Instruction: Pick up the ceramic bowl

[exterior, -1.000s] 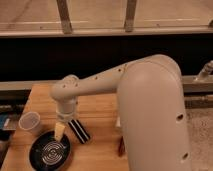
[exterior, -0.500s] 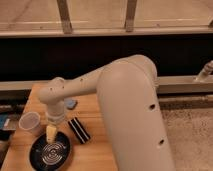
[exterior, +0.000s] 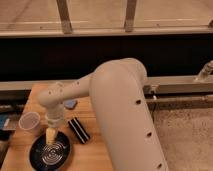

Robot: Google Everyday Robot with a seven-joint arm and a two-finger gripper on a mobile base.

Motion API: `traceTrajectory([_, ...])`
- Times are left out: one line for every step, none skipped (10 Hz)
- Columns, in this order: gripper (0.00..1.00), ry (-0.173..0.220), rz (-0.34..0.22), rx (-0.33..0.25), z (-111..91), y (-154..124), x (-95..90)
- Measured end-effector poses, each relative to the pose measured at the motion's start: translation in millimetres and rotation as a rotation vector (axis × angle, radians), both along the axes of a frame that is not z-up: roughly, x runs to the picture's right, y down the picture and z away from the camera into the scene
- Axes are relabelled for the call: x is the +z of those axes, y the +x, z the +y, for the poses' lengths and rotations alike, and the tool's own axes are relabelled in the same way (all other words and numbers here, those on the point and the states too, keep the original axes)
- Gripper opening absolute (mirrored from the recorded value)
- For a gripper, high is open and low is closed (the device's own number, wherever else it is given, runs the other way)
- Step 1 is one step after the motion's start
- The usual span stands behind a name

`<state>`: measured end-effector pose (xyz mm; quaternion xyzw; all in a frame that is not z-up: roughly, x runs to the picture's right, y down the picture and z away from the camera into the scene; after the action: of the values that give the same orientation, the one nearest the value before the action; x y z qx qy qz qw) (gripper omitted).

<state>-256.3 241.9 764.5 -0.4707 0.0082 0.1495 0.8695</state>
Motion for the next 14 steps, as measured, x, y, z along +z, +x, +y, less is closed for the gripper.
traceTrajectory([0.8,-0.015,0.001,0.008,5,0,6.5])
traceTrajectory([0.79,-0.029,0.002,0.017,7,0,10.5])
traceTrajectory([0.75,-0.026,0.002,0.034,8,-1,12.4])
traceTrajectory([0.66,-0.019,0.009,0.057,10,2,13.9])
traceTrajectory([0.53,-0.003,0.011,0.083,8,5,13.1])
traceTrajectory([0.45,0.008,0.009,0.091,8,5,11.2])
traceTrajectory([0.36,0.018,0.005,0.099,7,5,8.7])
traceTrajectory([0.23,0.025,0.006,0.111,7,7,8.5])
traceTrajectory([0.15,0.025,0.01,0.118,7,10,8.9])
traceTrajectory([0.06,0.019,0.012,0.129,6,10,8.6])
traceTrajectory([0.01,0.013,0.014,0.139,5,11,7.3])
traceTrajectory([0.0,0.018,0.012,0.146,0,10,3.8])
traceTrajectory([0.0,0.029,0.016,0.156,-7,11,0.5])
traceTrajectory([0.0,0.051,0.027,0.173,-24,15,-4.9])
